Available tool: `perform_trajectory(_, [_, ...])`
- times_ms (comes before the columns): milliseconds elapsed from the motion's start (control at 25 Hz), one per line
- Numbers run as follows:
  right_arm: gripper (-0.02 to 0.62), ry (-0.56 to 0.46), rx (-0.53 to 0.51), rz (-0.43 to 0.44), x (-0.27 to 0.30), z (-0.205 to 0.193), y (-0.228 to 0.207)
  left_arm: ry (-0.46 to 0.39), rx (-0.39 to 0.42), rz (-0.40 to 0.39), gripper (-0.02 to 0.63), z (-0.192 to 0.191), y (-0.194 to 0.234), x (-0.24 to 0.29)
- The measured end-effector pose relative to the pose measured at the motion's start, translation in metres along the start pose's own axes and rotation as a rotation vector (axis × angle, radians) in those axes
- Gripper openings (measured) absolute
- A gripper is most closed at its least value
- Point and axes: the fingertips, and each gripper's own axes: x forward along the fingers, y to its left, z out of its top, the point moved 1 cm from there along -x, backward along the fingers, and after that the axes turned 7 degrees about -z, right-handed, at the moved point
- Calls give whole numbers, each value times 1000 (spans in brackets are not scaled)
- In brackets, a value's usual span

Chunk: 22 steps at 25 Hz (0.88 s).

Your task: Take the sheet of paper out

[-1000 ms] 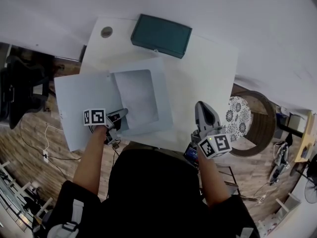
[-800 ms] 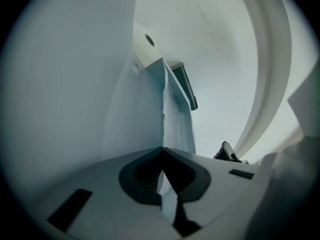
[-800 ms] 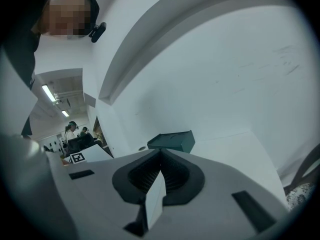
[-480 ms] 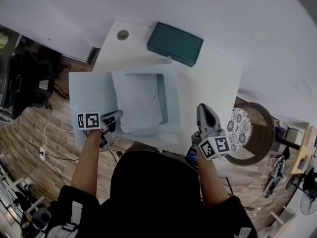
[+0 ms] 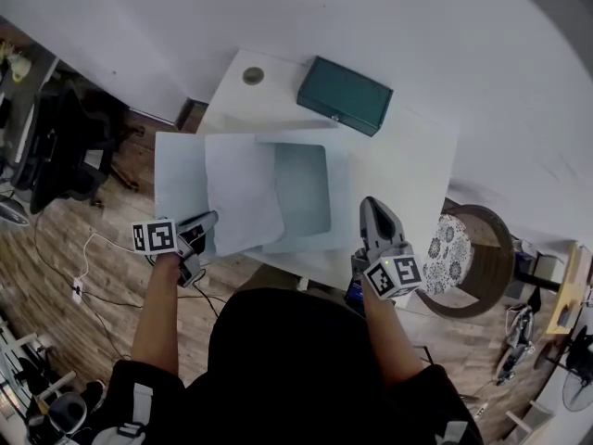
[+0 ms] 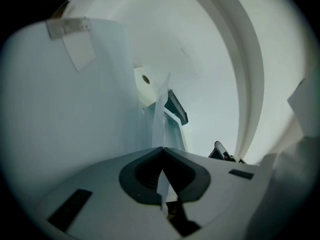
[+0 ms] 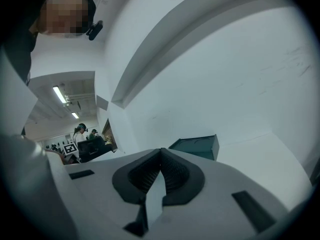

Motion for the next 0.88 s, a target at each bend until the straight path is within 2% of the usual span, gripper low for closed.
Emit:
perform_trajectory(200, [12,-9,-22,5,-6,4,21,-42,129,36,3,15,-13,-28])
perform_trajectory(360, [12,-16,-45,-5,-15,10,23,-108,261,72,2,36,-30,-41])
perform_trajectory(480, [11,-25,-58,-19,-21,16,20,-143,411,137,2,51,-49,-47])
perform_trajectory(640, [12,-41,-75,-21,-25,22,19,-165,642,263,2,66,-74,-49])
perform_trajectory(720, [12,-48,-80,-15,-27,26,21,-215,717,281,2,73,-90,-50])
perform_trajectory(880, [12,-77,-91,0,-37,34,27,-387,801,240,2,80,-128,-54])
